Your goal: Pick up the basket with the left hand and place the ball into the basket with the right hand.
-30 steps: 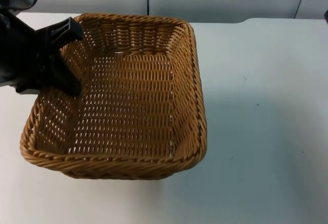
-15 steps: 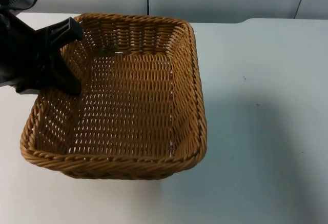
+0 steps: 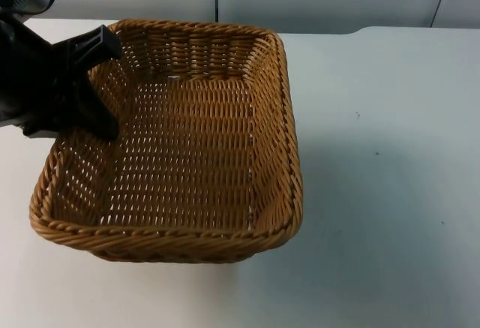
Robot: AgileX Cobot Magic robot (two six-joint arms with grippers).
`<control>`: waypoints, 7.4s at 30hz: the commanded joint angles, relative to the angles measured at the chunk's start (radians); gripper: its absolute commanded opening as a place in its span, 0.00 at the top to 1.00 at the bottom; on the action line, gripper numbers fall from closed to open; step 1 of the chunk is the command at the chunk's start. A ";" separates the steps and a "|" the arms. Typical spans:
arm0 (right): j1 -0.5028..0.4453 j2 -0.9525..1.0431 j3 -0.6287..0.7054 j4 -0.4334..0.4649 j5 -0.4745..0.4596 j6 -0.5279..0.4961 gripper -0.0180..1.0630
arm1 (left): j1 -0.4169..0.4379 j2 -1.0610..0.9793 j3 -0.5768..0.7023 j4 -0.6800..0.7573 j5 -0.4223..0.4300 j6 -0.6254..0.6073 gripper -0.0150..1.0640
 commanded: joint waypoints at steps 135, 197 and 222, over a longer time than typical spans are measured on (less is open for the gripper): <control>0.219 -0.654 0.533 -0.022 -0.038 0.059 0.23 | -0.237 0.406 -0.190 -0.365 -0.135 0.231 0.87; 0.219 -0.976 0.837 -0.095 -0.004 0.138 0.23 | -0.075 -0.897 0.102 0.353 0.140 -0.010 0.21; 0.219 -1.430 0.860 -0.104 0.403 0.136 0.23 | -0.075 -1.618 0.324 0.799 0.394 -0.481 0.22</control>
